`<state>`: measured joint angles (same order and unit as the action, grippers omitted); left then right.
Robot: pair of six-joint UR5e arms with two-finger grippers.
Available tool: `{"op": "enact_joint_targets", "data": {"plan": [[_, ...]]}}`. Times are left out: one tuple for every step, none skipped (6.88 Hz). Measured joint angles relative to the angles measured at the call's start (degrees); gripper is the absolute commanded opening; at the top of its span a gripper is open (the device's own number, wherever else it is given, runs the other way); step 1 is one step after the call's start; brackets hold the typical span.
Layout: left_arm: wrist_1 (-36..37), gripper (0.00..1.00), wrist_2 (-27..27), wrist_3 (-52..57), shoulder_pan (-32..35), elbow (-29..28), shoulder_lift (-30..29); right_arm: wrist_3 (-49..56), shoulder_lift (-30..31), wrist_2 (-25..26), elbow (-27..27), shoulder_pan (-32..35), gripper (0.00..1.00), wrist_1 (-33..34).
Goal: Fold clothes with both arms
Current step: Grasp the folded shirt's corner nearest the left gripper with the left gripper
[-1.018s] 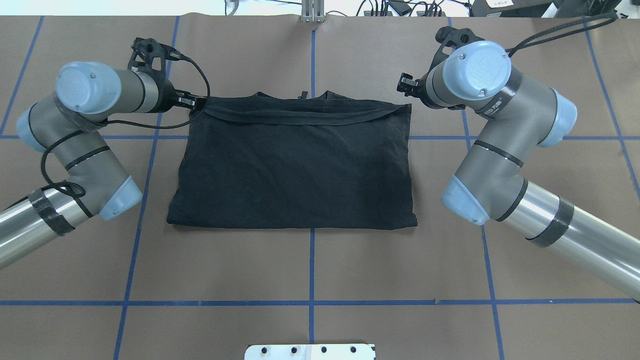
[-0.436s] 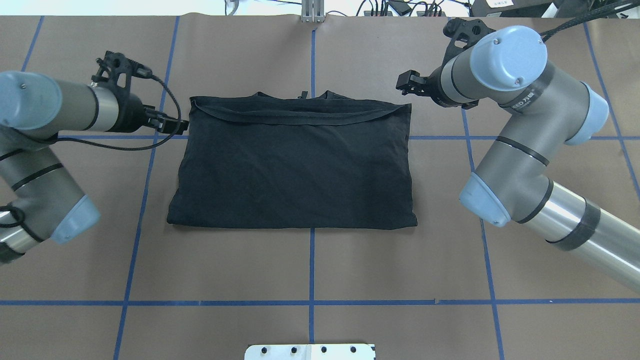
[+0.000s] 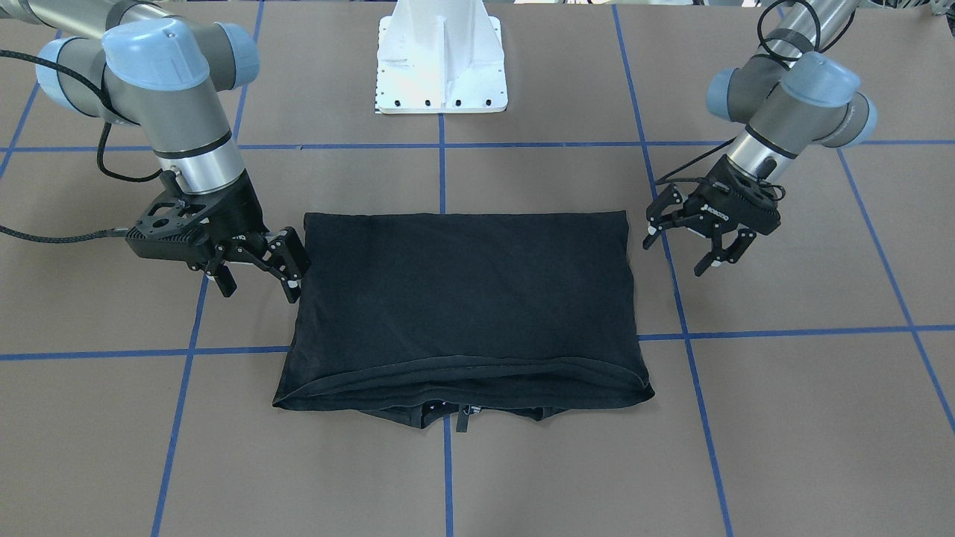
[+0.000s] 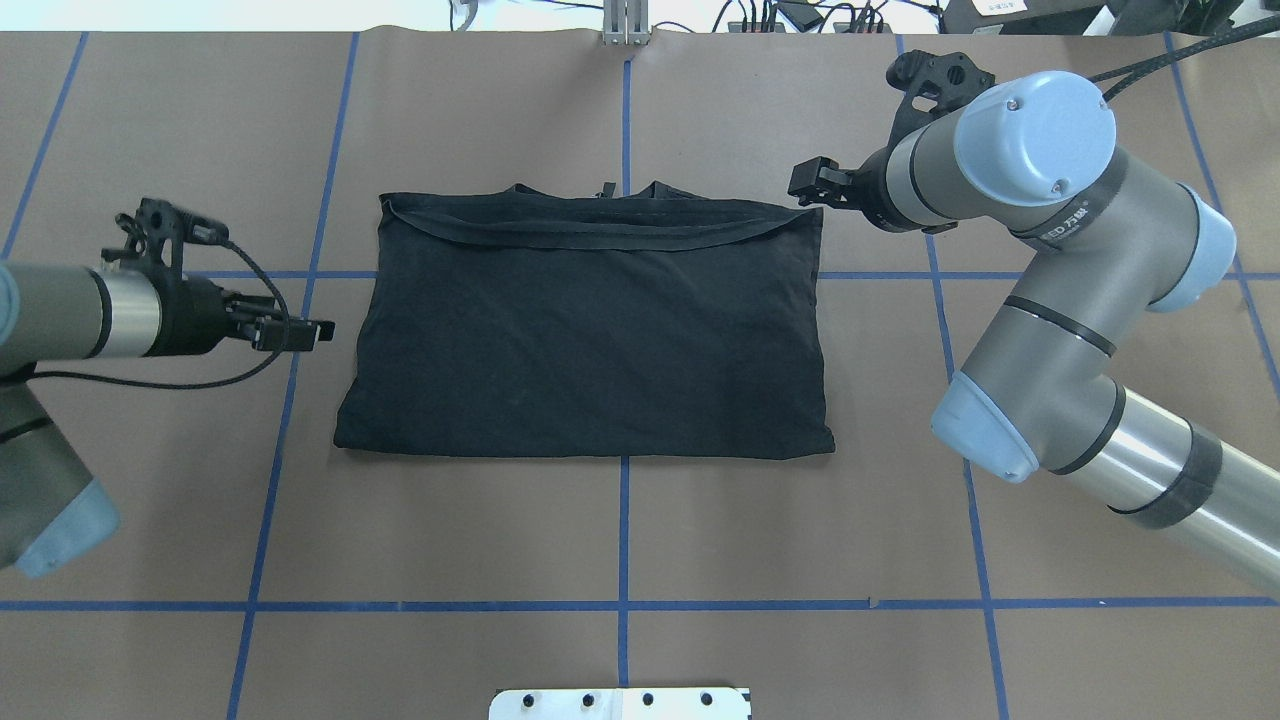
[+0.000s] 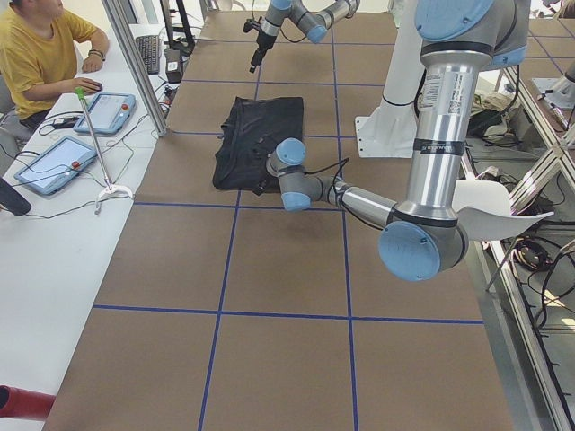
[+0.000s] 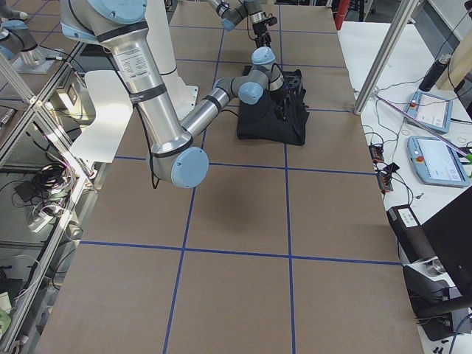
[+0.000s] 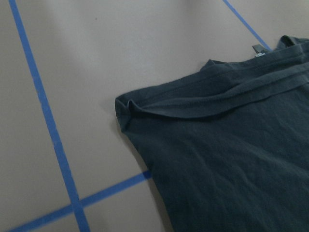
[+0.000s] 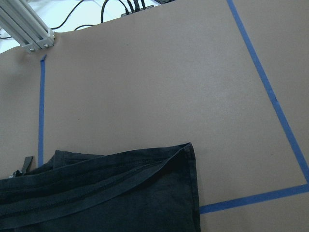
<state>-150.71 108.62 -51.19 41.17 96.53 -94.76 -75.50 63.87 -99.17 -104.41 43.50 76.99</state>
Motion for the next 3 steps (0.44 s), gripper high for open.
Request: {"op": "enact_joint_targets", "data": {"plan": [[-1.46, 1.0, -0.94, -3.09, -3.04, 0.02, 0.77, 0.0, 0.07, 0.02, -0.18, -0.11, 1.0, 0.0], [-1.97, 0.99, -2.5, -5.16, -5.82, -0.08, 0.92, -0.01, 0.1, 0.04, -0.23, -0.14, 1.0, 0.0], [-2.14, 0.92, -4.06, -6.85, -8.27, -0.28, 0.8, -0.06, 0.14, 0.1, -0.28, -0.16, 1.0, 0.0]]}}
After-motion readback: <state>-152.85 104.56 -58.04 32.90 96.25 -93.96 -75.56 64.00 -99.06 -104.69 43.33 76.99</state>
